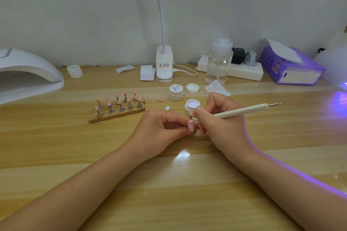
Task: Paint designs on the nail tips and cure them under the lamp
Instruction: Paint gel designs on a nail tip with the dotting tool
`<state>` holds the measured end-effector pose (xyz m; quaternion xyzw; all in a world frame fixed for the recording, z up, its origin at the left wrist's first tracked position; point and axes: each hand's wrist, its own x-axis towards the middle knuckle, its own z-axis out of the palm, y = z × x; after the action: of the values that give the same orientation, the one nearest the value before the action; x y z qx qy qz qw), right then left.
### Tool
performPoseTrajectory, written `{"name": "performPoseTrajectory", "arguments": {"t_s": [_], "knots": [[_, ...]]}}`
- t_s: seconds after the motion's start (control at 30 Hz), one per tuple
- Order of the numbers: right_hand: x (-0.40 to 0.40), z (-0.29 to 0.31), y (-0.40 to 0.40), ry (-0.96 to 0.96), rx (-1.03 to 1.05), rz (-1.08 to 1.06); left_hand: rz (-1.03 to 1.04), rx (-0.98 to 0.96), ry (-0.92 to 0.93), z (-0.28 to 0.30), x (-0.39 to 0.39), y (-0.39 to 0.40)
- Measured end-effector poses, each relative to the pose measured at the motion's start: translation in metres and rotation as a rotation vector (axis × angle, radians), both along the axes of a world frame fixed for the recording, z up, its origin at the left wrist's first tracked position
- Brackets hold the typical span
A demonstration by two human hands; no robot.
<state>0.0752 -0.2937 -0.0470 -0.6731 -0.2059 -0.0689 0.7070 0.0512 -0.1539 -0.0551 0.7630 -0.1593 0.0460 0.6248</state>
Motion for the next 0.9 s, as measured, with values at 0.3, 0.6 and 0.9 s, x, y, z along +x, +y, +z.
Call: {"name": "performPoseTrajectory", "arguments": {"t_s": [0.3, 0.6, 0.9], "knots": [[-0.0007, 0.0005, 0.0006, 0.011, -0.006, -0.004, -0.015, 0.005, -0.009, 0.0015, -0.0006, -0.0001], [-0.0013, 0.0006, 0.0005, 0.012, -0.014, -0.011, -0.013, 0.007, -0.008, 0.0005, 0.0, 0.0003], [-0.0005, -0.0002, 0.0, 0.001, -0.016, -0.017, 0.001, 0.012, -0.003, -0.0011, 0.0007, 0.0006]]}}
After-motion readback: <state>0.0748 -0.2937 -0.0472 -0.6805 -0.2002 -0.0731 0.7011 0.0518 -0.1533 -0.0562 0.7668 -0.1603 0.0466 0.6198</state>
